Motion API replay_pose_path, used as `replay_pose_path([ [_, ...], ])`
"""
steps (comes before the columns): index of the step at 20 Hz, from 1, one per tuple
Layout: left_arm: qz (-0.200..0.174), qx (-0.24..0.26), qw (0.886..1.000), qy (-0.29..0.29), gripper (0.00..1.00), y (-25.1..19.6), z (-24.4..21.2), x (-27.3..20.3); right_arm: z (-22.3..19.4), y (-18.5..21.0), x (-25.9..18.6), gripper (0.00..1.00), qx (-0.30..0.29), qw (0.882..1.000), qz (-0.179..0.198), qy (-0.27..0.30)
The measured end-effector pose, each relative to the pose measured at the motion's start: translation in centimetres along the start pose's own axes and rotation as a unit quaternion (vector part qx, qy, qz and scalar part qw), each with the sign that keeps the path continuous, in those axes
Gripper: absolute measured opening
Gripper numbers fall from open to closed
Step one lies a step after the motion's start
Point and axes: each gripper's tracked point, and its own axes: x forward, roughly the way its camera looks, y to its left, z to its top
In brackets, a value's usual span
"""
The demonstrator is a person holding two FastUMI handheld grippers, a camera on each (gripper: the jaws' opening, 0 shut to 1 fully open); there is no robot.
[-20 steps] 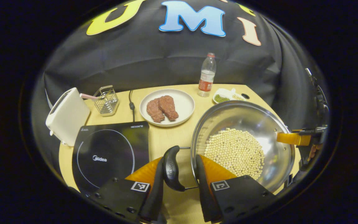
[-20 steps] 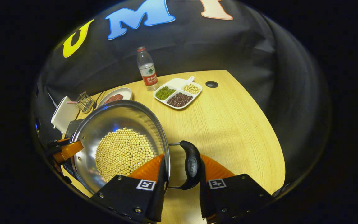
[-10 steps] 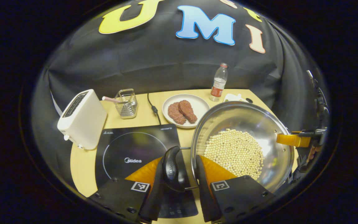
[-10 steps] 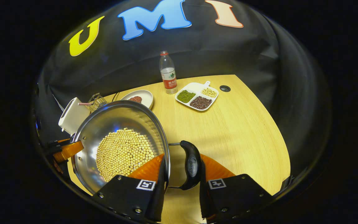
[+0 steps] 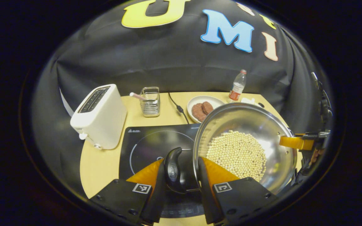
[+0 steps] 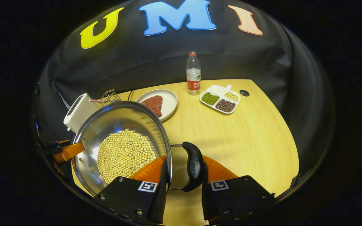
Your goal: First push the handle of the pot to place it horizontally, then grasp the pot with both hands and set it on the induction cooktop.
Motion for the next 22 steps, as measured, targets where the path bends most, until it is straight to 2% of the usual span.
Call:
replay_pose_path([
  [11,0.013,-0.024,1.000,0.011,0.55,8.1,-0.2,-0.4,1.1,7.7,1.7,0.47,-0.019,1.000,0.010,0.007],
  [22,0.016,-0.023,0.999,0.016,0.55,12.9,0.5,-0.1,1.3,12.3,2.8,0.47,-0.019,1.000,0.014,0.016],
])
